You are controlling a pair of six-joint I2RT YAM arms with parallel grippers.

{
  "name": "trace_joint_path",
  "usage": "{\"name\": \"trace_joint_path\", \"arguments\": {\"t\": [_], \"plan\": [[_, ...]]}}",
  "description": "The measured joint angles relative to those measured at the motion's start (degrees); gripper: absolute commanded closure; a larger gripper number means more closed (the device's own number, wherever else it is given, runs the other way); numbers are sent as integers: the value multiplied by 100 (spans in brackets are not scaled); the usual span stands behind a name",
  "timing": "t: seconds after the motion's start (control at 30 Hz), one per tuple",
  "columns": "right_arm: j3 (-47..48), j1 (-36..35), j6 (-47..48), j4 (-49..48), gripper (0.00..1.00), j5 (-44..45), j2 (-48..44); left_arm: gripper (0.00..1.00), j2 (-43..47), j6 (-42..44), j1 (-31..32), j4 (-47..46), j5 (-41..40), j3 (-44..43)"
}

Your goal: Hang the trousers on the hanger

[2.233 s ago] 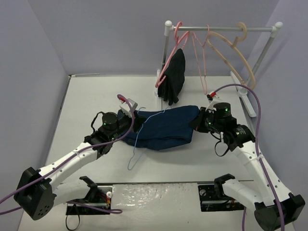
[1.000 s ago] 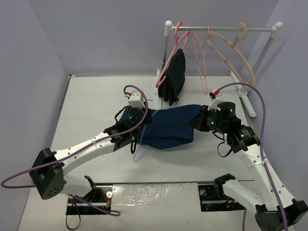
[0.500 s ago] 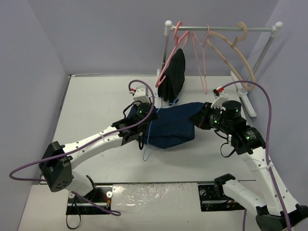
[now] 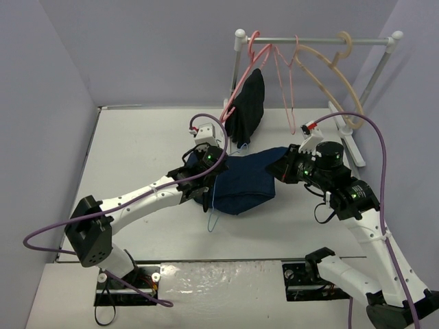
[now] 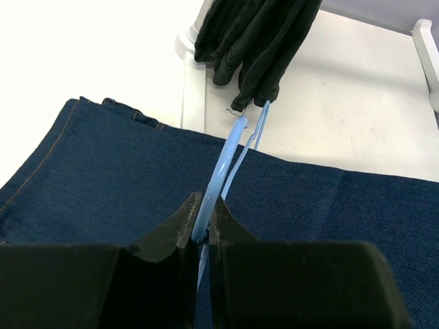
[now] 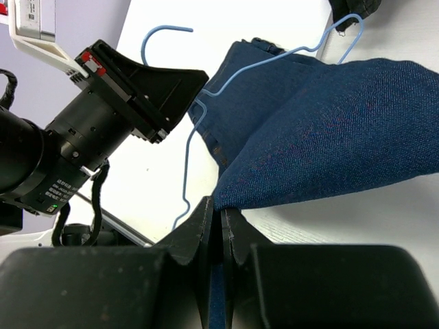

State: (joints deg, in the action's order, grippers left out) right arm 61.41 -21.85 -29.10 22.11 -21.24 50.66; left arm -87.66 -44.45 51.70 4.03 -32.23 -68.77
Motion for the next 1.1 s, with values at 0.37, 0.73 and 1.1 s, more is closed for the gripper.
{"name": "trace_joint_path", "arguments": {"t": [0.37, 0.73, 1.1], "plan": [[-550, 0, -20, 92, 100, 339, -671, 100, 382, 271, -2, 13, -76, 159], [-1500, 0, -35, 363, 100, 773, -1291, 100, 1128, 1051, -190, 301, 7, 90], [-1790, 0, 229, 369, 66, 1098, -714, 100, 1408, 1792, -190, 1400, 330, -744]]}}
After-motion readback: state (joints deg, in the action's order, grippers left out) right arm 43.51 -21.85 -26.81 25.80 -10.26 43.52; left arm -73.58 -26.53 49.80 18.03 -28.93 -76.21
